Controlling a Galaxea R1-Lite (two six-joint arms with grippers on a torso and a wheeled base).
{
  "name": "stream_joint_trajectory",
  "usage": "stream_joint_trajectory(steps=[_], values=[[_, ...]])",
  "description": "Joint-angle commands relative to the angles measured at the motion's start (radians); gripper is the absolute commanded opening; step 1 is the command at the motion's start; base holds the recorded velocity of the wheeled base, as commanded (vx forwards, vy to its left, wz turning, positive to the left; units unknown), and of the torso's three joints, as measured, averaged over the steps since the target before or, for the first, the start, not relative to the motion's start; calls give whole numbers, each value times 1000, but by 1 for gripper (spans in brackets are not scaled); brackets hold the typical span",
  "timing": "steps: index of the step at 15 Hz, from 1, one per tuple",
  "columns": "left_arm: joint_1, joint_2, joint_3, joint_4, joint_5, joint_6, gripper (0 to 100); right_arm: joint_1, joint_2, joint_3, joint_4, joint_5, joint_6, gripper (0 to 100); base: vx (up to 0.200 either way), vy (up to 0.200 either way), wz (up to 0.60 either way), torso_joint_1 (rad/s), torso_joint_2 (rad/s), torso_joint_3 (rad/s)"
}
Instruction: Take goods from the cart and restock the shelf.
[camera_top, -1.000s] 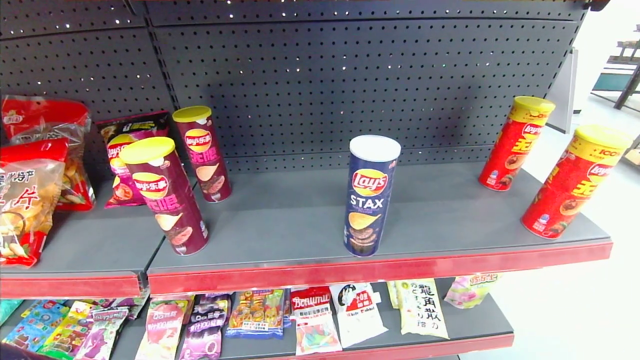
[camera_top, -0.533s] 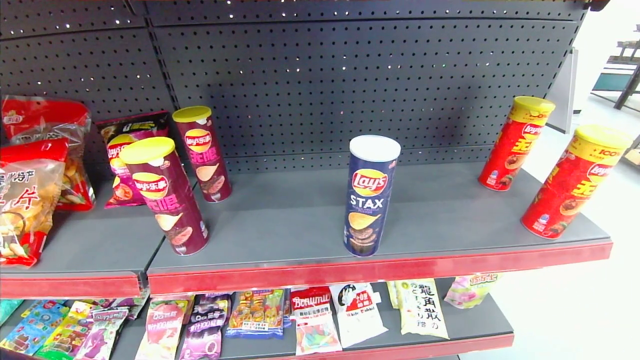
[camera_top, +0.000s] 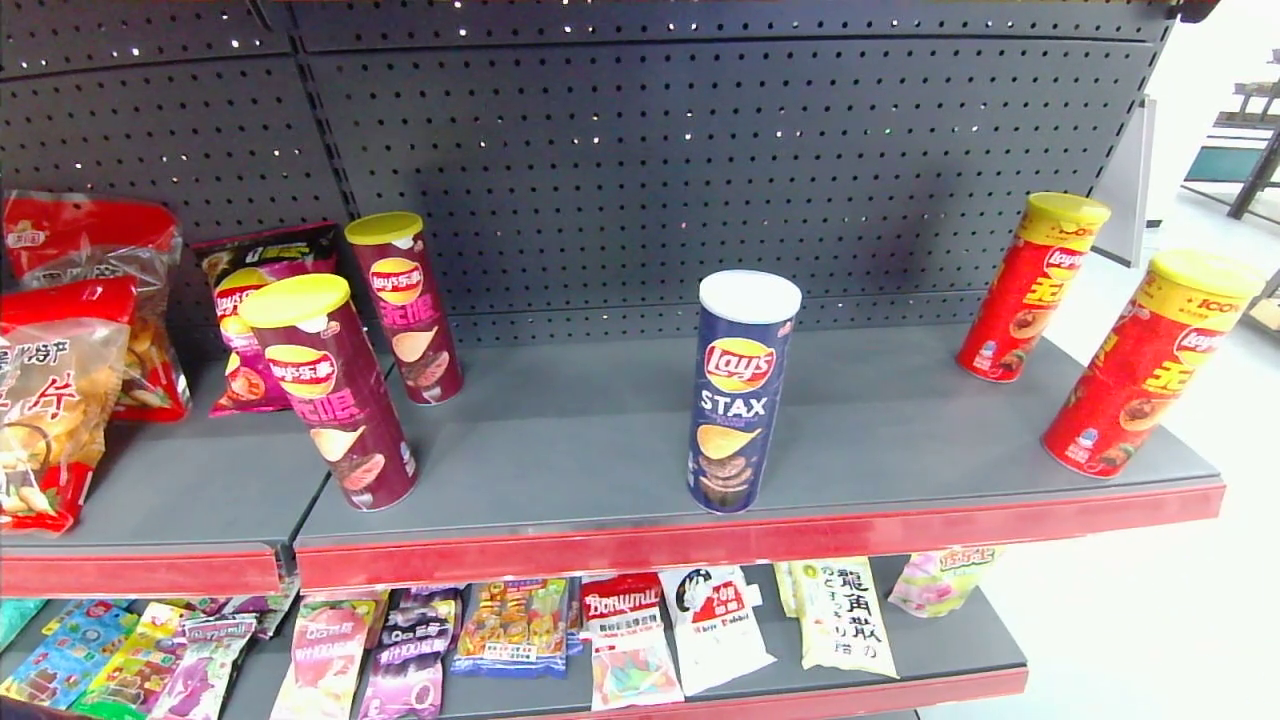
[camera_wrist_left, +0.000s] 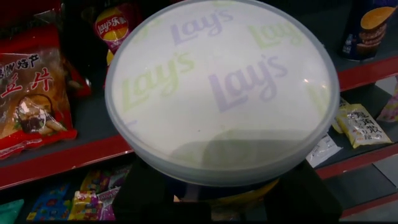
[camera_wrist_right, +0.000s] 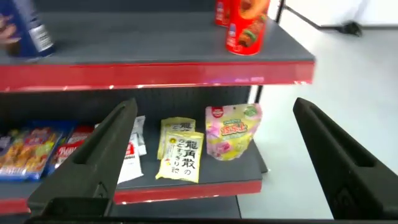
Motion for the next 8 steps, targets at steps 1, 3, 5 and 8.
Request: stream_joint_trajectory(steps=[1, 3, 5, 8], values=[[0, 5, -8, -1, -1, 0, 0, 0, 0, 4, -3, 20, -9, 100, 0, 0, 0, 0, 0, 0], [-1, 1, -5, -1, -2, 0, 0, 0, 0, 3, 5, 79, 0, 100, 0, 0, 0, 0, 0, 0], [-1, 7, -11, -1, -2, 0, 0, 0, 0, 4, -3, 56, -49, 100, 0, 0, 0, 0, 0, 0], [-1, 7, -12, -1, -2, 0, 0, 0, 0, 12, -119, 16, -57, 100, 0, 0, 0, 0, 0, 0]])
